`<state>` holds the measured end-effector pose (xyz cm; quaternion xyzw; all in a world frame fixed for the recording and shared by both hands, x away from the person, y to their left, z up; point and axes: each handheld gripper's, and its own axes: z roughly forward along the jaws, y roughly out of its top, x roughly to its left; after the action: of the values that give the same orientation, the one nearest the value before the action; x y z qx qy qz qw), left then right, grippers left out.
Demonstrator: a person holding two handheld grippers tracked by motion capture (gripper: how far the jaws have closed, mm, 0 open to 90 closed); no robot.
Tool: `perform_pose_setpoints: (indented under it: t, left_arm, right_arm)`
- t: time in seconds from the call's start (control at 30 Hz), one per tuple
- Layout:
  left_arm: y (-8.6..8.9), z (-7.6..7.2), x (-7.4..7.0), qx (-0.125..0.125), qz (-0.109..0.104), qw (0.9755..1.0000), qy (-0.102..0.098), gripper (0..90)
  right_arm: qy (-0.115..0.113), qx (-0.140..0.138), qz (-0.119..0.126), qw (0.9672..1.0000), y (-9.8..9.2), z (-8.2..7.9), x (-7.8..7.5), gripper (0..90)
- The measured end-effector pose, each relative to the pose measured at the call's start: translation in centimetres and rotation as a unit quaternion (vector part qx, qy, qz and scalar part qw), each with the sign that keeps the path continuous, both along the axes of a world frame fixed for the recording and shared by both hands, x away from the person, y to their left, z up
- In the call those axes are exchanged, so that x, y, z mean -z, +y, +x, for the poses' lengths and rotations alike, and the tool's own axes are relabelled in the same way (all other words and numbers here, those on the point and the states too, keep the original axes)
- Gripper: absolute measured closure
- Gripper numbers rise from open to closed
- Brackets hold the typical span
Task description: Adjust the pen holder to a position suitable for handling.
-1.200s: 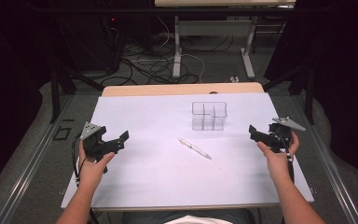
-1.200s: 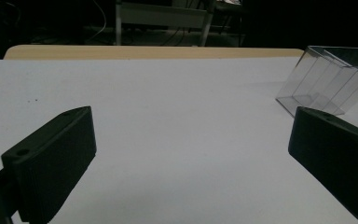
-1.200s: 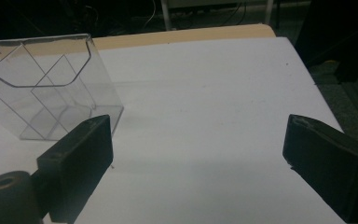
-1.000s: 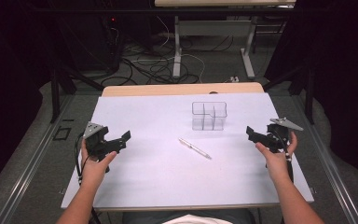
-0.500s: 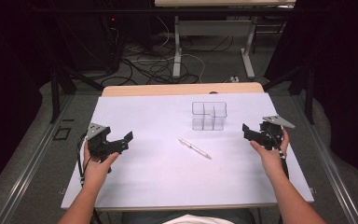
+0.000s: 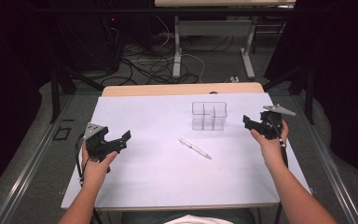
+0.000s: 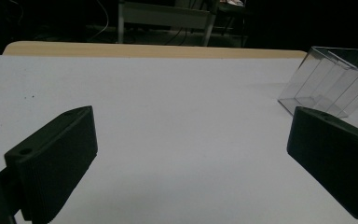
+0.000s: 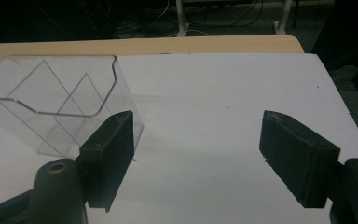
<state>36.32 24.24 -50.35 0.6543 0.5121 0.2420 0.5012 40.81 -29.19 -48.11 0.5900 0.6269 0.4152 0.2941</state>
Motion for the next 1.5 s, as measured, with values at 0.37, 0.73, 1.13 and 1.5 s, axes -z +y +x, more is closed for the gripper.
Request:
perform_pose_setpoints:
  t: [0.37, 0.73, 1.13, 1.5]
  left_arm:
    - [0.2, -0.1, 0.1, -0.007, 0.0, 1.0, 0.005, 2.1]
    - [-0.3, 0.0, 0.3, 0.005, 0.008, 0.9999, 0.009, 2.5]
    - [-0.2, 0.0, 0.3, 0.002, 0.008, 0.9999, 0.009, 3.2]
    - [-0.2, 0.1, 0.4, 0.002, 0.013, 0.9998, 0.013, 3.7]
  right_arm:
    - [0.021, -0.026, -0.013, 0.9993, 1.5, 2.4, -2.9, 29.9]
    - [0.027, -0.029, -0.053, 0.9978, 2.5, 5.2, -5.7, 45.1]
    - [0.041, -0.027, -0.065, 0.9967, 3.1, 7.2, -5.1, 60.5]
    - [0.068, -0.028, -0.048, 0.9962, 4.8, 8.8, -2.5, 75.2]
